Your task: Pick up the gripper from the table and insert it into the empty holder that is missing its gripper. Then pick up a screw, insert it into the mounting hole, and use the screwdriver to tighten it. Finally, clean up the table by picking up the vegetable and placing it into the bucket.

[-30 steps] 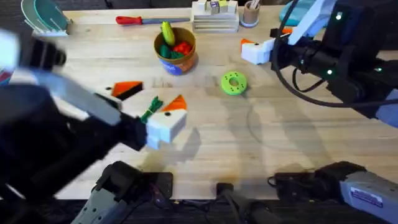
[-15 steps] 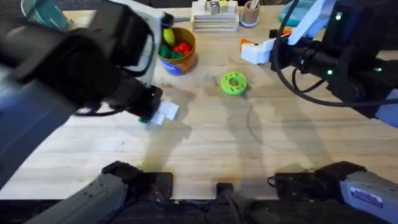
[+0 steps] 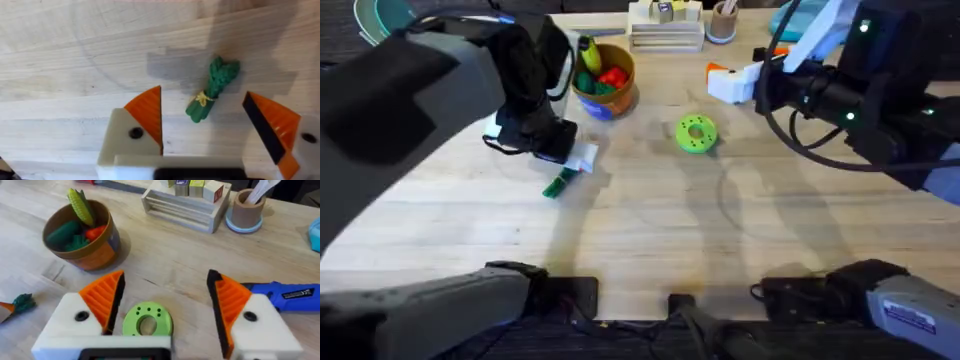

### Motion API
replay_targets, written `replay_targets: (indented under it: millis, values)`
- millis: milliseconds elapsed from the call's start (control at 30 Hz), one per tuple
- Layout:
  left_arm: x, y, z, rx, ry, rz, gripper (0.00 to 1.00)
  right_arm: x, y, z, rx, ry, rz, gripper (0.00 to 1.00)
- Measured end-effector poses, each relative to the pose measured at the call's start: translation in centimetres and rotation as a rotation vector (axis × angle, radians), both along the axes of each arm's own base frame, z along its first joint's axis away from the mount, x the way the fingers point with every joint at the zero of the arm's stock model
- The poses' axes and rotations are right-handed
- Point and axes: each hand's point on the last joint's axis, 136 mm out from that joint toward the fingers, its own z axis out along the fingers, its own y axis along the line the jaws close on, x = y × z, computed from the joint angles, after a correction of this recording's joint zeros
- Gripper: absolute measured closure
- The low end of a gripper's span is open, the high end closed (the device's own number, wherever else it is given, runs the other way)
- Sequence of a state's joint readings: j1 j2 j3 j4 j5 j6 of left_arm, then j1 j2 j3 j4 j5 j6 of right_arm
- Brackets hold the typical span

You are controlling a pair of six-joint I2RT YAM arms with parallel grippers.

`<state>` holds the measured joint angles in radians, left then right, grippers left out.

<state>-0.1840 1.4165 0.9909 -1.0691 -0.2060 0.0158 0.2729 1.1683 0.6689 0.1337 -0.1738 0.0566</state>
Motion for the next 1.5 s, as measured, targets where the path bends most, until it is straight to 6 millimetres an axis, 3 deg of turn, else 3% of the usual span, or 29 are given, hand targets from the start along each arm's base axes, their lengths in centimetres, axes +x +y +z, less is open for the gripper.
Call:
replay_targets:
  millis: [133,333,467,533,600,733,800,967,1067,1133,1367,1500]
  values:
    - [-0.4,1.2,-1.7,-0.007,0.077,0.032,0.007,0.0,0.0,0.0,0.000,0.000,0.000,0.063]
    - [-1.4,1.1,-4.5,-0.020,0.158,-0.004,0.007,-0.4,-0.1,-0.7,-0.009,0.032,0.000,0.064]
    - [-1.5,1.0,-5.0,-0.029,0.161,-0.020,0.012,-0.7,-0.2,-1.3,-0.017,0.061,0.000,0.063]
    - [-1.4,0.8,-5.1,-0.041,0.157,-0.026,0.126,-0.8,-0.2,-1.5,-0.019,0.068,0.000,0.063]
    - [-1.5,0.5,-5.3,-0.059,0.159,-0.032,0.349,-0.8,-0.2,-1.5,-0.019,0.068,0.000,0.063]
    - [-1.3,-0.4,-5.6,-0.104,0.149,-0.041,0.931,-0.8,-0.2,-1.5,-0.019,0.068,0.000,0.063]
    - [-1.2,-0.5,-5.6,-0.108,0.140,-0.046,0.985,-0.8,-0.2,-1.5,-0.019,0.068,0.000,0.063]
    - [-2.0,-0.3,-5.2,-0.102,0.177,-0.042,0.985,-0.8,-0.2,-1.5,-0.019,0.068,0.000,0.060]
    - [-2.5,-0.3,-4.1,-0.099,0.197,-0.041,0.986,-0.8,-0.2,-1.5,-0.019,0.068,0.000,0.063]
    - [-1.4,-0.5,-2.4,-0.109,0.144,-0.045,0.987,-0.8,-0.2,-1.5,-0.019,0.068,0.000,0.062]
    - [7.4,-3.9,6.5,-0.291,-0.326,-0.084,0.989,-0.8,-0.2,-1.5,-0.019,0.068,0.000,0.063]
    - [11.5,-5.3,9.5,-0.393,-0.532,-0.047,0.990,-0.8,-0.2,-1.5,-0.019,0.068,0.000,0.063]
